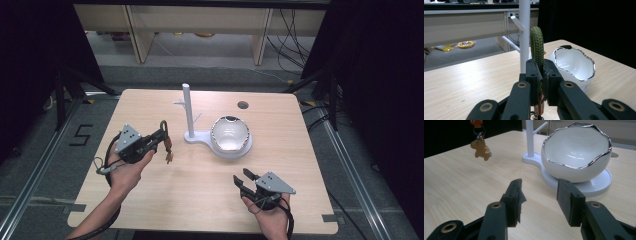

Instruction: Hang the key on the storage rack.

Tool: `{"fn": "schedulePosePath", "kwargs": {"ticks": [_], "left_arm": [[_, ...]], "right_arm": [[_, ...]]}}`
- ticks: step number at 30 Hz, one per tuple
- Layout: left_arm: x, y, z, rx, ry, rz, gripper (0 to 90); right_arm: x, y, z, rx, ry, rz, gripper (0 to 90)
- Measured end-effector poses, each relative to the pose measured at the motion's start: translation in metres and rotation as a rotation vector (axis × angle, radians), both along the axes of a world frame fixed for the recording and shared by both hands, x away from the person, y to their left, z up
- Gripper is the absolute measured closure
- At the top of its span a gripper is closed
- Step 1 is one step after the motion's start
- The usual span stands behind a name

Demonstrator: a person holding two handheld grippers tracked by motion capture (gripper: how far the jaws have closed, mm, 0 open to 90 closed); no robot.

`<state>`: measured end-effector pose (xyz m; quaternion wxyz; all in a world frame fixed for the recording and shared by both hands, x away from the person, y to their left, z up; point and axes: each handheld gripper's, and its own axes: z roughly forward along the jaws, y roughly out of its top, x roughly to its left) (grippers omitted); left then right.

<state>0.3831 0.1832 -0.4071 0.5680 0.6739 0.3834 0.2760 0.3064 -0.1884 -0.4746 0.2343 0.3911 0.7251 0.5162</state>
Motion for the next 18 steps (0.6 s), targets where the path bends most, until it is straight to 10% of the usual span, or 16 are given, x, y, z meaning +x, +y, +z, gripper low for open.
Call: {"fn": "schedulePosePath", "kwargs": {"ticks": [18], "left_arm": [[0.016, 0.002, 0.0, 0.049, -0.009, 0.077, 83.6]], "right_arm": [[-0.001, -0.003, -0.001, 0.004, 0.002, -0.014, 56.0]]}}
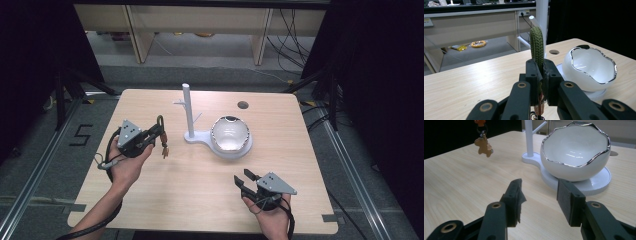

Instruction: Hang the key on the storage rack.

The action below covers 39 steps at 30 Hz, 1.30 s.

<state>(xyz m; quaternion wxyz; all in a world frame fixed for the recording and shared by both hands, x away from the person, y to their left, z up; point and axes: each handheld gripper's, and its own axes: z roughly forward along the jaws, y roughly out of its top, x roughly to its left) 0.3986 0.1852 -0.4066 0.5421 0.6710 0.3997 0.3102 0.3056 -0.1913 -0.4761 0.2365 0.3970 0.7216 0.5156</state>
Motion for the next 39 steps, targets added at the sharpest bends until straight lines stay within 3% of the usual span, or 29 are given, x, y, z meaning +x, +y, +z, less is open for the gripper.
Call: {"fn": "schedulePosePath", "kwargs": {"ticks": [4, 5, 7, 8, 10, 12, 17, 28, 39], "left_arm": [[0.005, -0.001, 0.001, 0.011, -0.002, 0.012, 83.6], [0.007, -0.002, 0.001, 0.01, -0.006, 0.016, 83.5], [0.008, -0.004, 0.001, 0.008, 0.001, 0.021, 83.6], [0.009, -0.005, 0.001, 0.005, 0.001, 0.022, 83.5], [0.012, -0.007, 0.001, 0.018, -0.003, 0.03, 83.6], [0.014, -0.009, 0.001, 0.021, -0.003, 0.038, 83.5], [0.023, -0.015, 0.002, 0.033, 0.0, 0.057, 83.6], [0.041, -0.027, 0.005, 0.061, 0.004, 0.092, 83.5], [0.048, -0.04, 0.01, 0.071, -0.014, 0.096, 83.4]], "right_arm": [[0.0, -0.001, 0.0, 0.005, 0.005, 0.003, 56.0], [-0.003, 0.001, 0.0, 0.017, 0.035, -0.016, 56.0], [0.0, -0.002, -0.001, -0.005, 0.0, 0.001, 56.0], [0.0, -0.001, -0.001, 0.01, 0.021, 0.006, 56.0], [0.0, -0.002, -0.001, -0.001, 0.006, 0.0, 56.0], [-0.002, 0.0, -0.002, 0.023, 0.03, -0.013, 56.1], [0.0, -0.002, -0.002, 0.01, 0.013, -0.006, 56.0], [0.0, -0.004, -0.003, 0.035, 0.02, 0.005, 56.0], [0.001, -0.005, -0.004, 0.047, 0.024, 0.002, 55.8]]}}
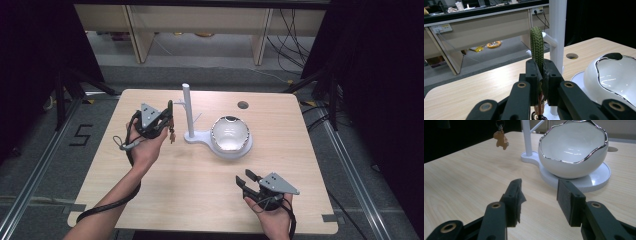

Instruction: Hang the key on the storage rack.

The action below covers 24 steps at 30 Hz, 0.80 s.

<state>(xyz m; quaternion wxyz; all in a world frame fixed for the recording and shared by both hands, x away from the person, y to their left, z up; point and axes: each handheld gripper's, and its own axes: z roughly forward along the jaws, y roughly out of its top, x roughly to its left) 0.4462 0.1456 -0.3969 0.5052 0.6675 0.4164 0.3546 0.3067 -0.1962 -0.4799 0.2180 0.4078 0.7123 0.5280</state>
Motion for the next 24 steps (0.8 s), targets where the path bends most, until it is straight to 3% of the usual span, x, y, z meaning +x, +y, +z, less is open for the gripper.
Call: {"fn": "schedulePosePath", "kwargs": {"ticks": [8, 9, 11, 12, 14, 17, 24], "left_arm": [[0.002, -0.005, 0.001, 0.024, -0.003, 0.0, 83.4], [0.002, -0.006, 0.0, 0.027, -0.002, -0.001, 83.4], [0.002, -0.007, 0.0, 0.037, -0.002, -0.004, 83.3], [0.002, -0.008, 0.0, 0.04, -0.007, -0.004, 83.3], [0.002, -0.009, 0.001, 0.064, -0.016, -0.007, 83.3], [0.002, -0.012, 0.001, 0.066, -0.006, -0.017, 83.2], [0.005, -0.018, 0.001, 0.091, 0.004, -0.032, 83.1]], "right_arm": [[-0.002, 0.0, 0.0, 0.012, 0.022, -0.011, 55.7], [0.0, -0.001, 0.001, -0.007, 0.0, -0.006, 55.7], [-0.001, 0.0, 0.0, 0.01, 0.018, -0.009, 55.7], [0.001, -0.001, 0.0, -0.009, -0.001, -0.004, 55.7], [-0.002, 0.0, 0.0, 0.0, 0.029, -0.022, 55.7], [0.001, -0.001, -0.001, -0.001, -0.002, -0.002, 55.6], [-0.001, 0.0, 0.0, -0.003, 0.016, -0.018, 55.6]]}}
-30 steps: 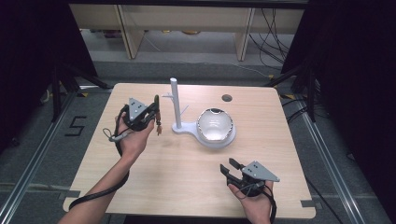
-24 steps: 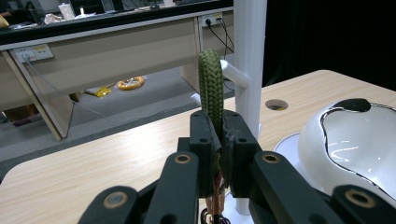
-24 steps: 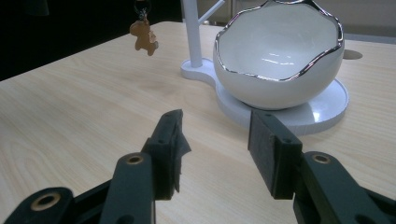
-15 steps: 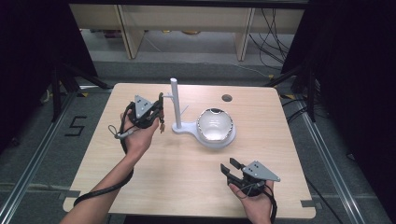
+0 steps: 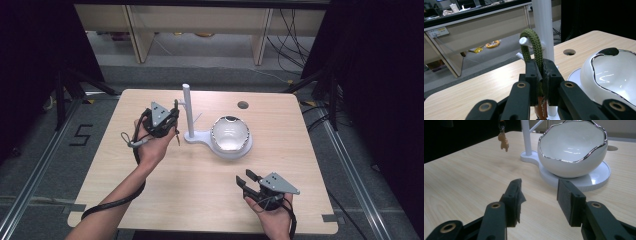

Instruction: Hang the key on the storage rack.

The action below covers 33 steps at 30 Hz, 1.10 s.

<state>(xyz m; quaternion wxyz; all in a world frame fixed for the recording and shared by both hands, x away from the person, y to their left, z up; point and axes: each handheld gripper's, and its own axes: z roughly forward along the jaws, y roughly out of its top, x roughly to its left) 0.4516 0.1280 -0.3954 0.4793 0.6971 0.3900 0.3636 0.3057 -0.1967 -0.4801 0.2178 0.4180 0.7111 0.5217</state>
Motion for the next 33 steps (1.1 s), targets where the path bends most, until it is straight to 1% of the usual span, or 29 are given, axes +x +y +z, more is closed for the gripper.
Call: {"fn": "schedulePosePath", "kwargs": {"ticks": [1, 2, 3, 5, 6, 7, 8, 9, 10, 11, 12, 13, 14, 15, 16, 18, 20, 21, 23, 24, 25, 26, 27, 28, 30, 31, 32, 33], "left_arm": [[0.001, 0.0, 0.0, 0.005, 0.002, -0.003, 83.1], [0.003, -0.001, -0.001, 0.003, 0.001, -0.018, 83.0], [0.004, -0.002, -0.002, 0.011, -0.001, -0.028, 82.9], [0.005, -0.003, -0.003, 0.006, 0.01, -0.038, 82.1], [0.005, -0.003, -0.004, 0.002, 0.013, -0.043, 81.0], [0.006, -0.003, -0.004, -0.006, 0.011, -0.051, 79.8], [0.006, -0.003, -0.005, -0.011, 0.012, -0.055, 78.2], [0.005, -0.001, -0.004, -0.012, 0.008, -0.062, 75.8], [0.004, 0.0, -0.005, -0.033, 0.011, -0.063, 72.3], [0.002, 0.001, -0.005, -0.047, 0.012, -0.065, 69.0], [0.0, 0.003, -0.005, -0.059, 0.014, -0.067, 67.2], [-0.001, 0.004, -0.006, -0.06, 0.015, -0.073, 65.4], [-0.003, 0.006, -0.007, -0.067, 0.02, -0.075, 63.2], [-0.005, 0.008, -0.008, -0.073, 0.022, -0.076, 61.1], [-0.006, 0.011, -0.009, -0.075, 0.025, -0.076, 58.8], [-0.01, 0.015, -0.01, -0.093, 0.037, -0.076, 55.2], [-0.014, 0.021, -0.011, -0.097, 0.048, -0.082, 51.5], [-0.016, 0.023, -0.012, -0.104, 0.054, -0.084, 50.1], [-0.021, 0.028, -0.014, -0.107, 0.058, -0.094, 47.1], [-0.023, 0.03, -0.015, -0.111, 0.061, -0.093, 46.0], [-0.026, 0.033, -0.016, -0.113, 0.063, -0.093, 44.9], [-0.028, 0.035, -0.017, -0.119, 0.063, -0.092, 44.0], [-0.03, 0.038, -0.018, -0.119, 0.066, -0.092, 43.1], [-0.032, 0.04, -0.02, -0.124, 0.069, -0.09, 42.4], [-0.037, 0.044, -0.023, -0.124, 0.071, -0.094, 41.4], [-0.039, 0.046, -0.024, -0.127, 0.07, -0.092, 41.2], [-0.04, 0.048, -0.026, -0.129, 0.067, -0.095, 40.9], [-0.043, 0.05, -0.027, -0.129, 0.07, -0.091, 40.6]], "right_arm": [[0.0, 0.0, 0.0, 0.002, 0.002, -0.001, 55.6], [0.0, 0.0, 0.0, 0.004, 0.005, 0.001, 55.6], [0.0, 0.0, 0.0, 0.004, 0.006, -0.001, 55.6], [0.002, -0.001, -0.001, -0.008, -0.017, 0.01, 55.6], [0.002, -0.002, -0.001, -0.006, -0.016, 0.013, 55.6], [0.001, -0.001, -0.001, 0.006, -0.004, 0.009, 55.6], [0.001, -0.002, -0.001, -0.005, -0.012, 0.007, 55.5], [0.001, -0.003, 0.0, -0.016, -0.011, 0.005, 55.6], [0.001, -0.004, 0.001, -0.024, -0.017, 0.004, 55.6], [0.001, -0.003, 0.0, -0.005, -0.012, 0.004, 55.6], [0.001, -0.004, 0.0, -0.005, -0.017, 0.007, 55.5], [0.002, -0.004, 0.0, 0.003, -0.015, 0.01, 55.5], [0.002, -0.005, -0.001, 0.002, -0.022, 0.004, 55.5], [0.0, -0.005, 0.0, -0.006, -0.002, -0.01, 55.5], [0.001, -0.006, 0.0, -0.006, -0.01, -0.012, 55.5], [0.001, -0.006, 0.0, -0.007, -0.011, -0.014, 55.4], [0.001, -0.007, 0.0, -0.013, -0.004, -0.011, 55.3], [0.002, -0.007, 0.0, -0.013, -0.012, -0.008, 55.3], [0.002, -0.007, -0.001, -0.005, -0.003, -0.008, 55.2], [0.002, -0.007, -0.001, -0.013, -0.012, -0.016, 55.1], [0.001, -0.007, -0.002, -0.01, -0.001, -0.024, 54.9], [0.003, -0.008, -0.002, -0.026, -0.022, -0.019, 54.8], [0.0, -0.006, -0.002, -0.002, 0.012, -0.026, 54.6], [0.003, -0.008, -0.003, -0.016, -0.01, -0.019, 54.5], [0.003, -0.008, -0.003, -0.01, 0.001, -0.022, 54.3], [0.003, -0.008, -0.003, -0.015, -0.005, -0.015, 54.2], [0.004, -0.008, -0.004, -0.006, -0.014, -0.01, 54.2], [0.004, -0.008, -0.004, -0.006, -0.014, -0.014, 54.1]]}}
